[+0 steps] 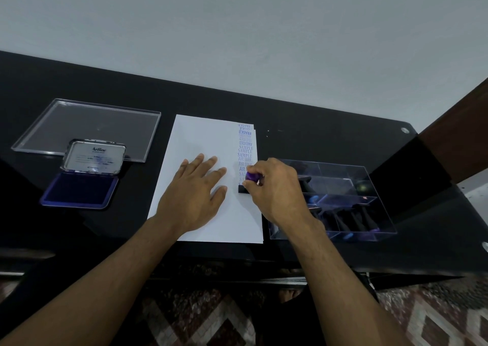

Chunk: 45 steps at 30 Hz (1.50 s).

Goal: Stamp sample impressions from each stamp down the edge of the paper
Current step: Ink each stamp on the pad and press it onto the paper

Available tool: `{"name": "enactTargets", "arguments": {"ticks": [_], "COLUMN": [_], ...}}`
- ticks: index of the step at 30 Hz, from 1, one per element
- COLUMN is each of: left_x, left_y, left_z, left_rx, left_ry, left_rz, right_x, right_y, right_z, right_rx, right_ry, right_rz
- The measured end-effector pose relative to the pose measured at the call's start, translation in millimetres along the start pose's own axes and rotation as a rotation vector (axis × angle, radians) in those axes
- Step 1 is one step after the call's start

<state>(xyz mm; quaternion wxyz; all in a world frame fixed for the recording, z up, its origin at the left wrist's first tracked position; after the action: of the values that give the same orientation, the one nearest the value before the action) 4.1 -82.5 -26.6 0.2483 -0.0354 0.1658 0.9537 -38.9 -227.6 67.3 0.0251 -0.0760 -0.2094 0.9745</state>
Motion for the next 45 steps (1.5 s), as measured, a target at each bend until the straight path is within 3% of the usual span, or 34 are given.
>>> {"name": "enactTargets", "arguments": {"ticks": [4, 8, 14, 45], "left_x": [1, 2, 3, 3], "left_y": [0, 3, 3, 3], "left_z": [2, 4, 5, 5], "left_rx": [0.005, 0.020, 0.022, 0.025], "left_ry": [0.006, 0.016, 0.009, -0.001], "left_rz": [-0.004, -0.013, -0.010, -0.012], "right_x": [4, 21, 25, 28], "right_y": [9, 39, 66, 79], "right_z": [13, 41, 26, 24], "right_rx": [-0.085, -0.494, -0.773, -0.817], "right_ry": [0.117, 0.400, 0.455, 0.492], "right_rz": [-0.044, -0.231, -0.428, -0.459]}}
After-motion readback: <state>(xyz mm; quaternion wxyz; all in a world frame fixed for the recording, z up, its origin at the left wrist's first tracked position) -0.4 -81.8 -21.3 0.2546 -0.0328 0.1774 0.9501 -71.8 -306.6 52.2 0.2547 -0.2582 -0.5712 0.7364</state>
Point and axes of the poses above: each hand's wrist, its own x-axis away from the middle knuckle, its own z-axis out of the back of the hand, y = z × x, the point moved 10 cm from there along -x, towards the middle knuckle, and after that the axes turned 1 degree about -y, right-handed, at the moved point
